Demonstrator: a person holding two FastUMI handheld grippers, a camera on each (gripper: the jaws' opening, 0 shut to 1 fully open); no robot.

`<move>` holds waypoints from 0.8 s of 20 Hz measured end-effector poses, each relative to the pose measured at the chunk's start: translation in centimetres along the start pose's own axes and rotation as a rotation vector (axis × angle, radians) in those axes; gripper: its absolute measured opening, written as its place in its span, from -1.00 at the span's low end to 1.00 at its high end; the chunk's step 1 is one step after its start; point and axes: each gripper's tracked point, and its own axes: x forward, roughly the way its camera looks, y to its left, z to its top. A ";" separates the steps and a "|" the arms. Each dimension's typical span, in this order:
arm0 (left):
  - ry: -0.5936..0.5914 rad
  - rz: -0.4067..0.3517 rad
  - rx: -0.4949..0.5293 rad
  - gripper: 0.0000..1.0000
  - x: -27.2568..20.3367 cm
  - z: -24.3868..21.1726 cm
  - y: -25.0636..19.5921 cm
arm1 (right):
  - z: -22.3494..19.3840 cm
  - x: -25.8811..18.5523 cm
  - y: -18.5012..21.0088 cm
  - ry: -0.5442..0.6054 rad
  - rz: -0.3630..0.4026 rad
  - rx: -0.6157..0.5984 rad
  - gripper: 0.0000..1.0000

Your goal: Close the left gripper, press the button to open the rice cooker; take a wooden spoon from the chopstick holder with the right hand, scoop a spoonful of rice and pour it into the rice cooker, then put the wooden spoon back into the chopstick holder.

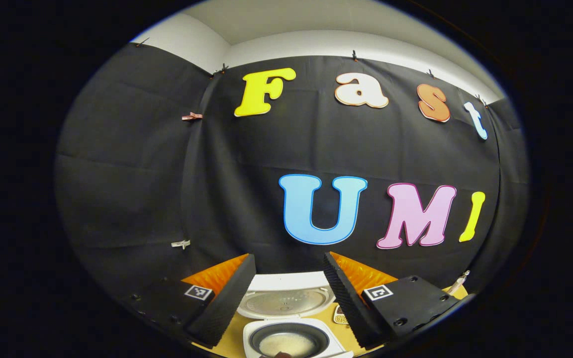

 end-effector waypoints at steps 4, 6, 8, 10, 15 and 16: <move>0.095 -0.025 0.030 0.90 6.7 -3.6 0.4 | -0.3 -1.7 0.6 0.016 -0.037 -0.005 0.97; 0.141 -0.030 0.035 0.90 9.3 -5.4 0.5 | -0.1 -2.6 0.9 0.016 -0.056 -0.004 0.97; 0.178 -0.026 0.061 0.90 10.8 -6.9 0.8 | -0.2 -3.1 1.4 0.019 -0.062 0.004 0.97; 0.198 -0.020 0.042 0.89 11.6 -7.6 0.8 | -0.4 -3.4 1.9 0.023 -0.058 0.015 0.97; 0.306 0.010 -0.005 0.94 11.2 -10.6 1.7 | -1.6 -3.1 3.2 0.052 -0.022 0.040 0.97; 0.320 0.009 -0.005 0.96 11.0 -10.9 1.4 | -2.0 -3.0 3.5 0.061 -0.010 0.043 0.97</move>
